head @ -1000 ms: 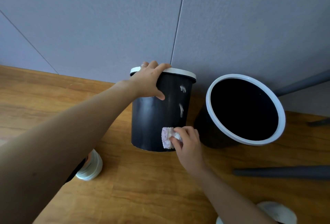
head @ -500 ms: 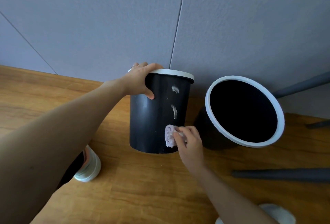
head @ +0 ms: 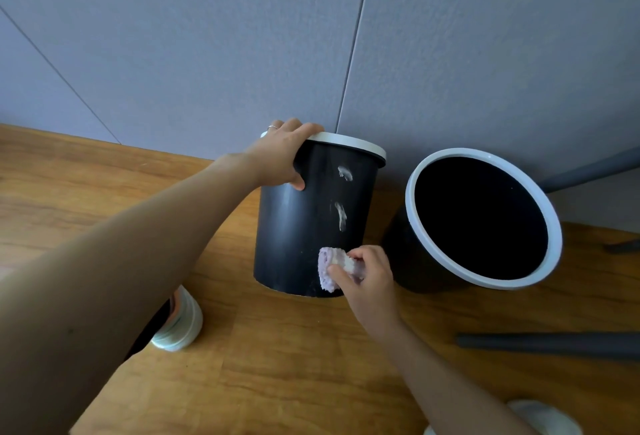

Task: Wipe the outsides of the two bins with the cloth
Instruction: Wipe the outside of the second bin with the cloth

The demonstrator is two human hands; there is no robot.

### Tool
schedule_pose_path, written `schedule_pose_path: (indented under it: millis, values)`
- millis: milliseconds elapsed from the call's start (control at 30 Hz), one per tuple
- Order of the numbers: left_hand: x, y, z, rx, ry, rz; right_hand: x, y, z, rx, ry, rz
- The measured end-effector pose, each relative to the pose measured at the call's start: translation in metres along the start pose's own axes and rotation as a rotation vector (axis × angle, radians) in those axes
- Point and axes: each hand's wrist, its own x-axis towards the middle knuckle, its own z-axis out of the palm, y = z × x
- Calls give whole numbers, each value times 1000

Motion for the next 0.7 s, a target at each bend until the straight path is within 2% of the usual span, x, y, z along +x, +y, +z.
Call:
schedule_pose_path:
  millis: [233, 433, 567, 700]
  values:
    - [-1, 1, 1, -7, 8, 8, -7, 7, 9, -109, 19, 49]
    - [-1, 2, -1, -14, -12, 30, -13, 1, 14, -21, -49, 100]
    - [-2, 3, 0, 3, -26, 29, -9, -6, 12, -35, -30, 38]
    - [-4, -1, -1, 3, -17, 15, 29, -27, -2, -76, 42, -15]
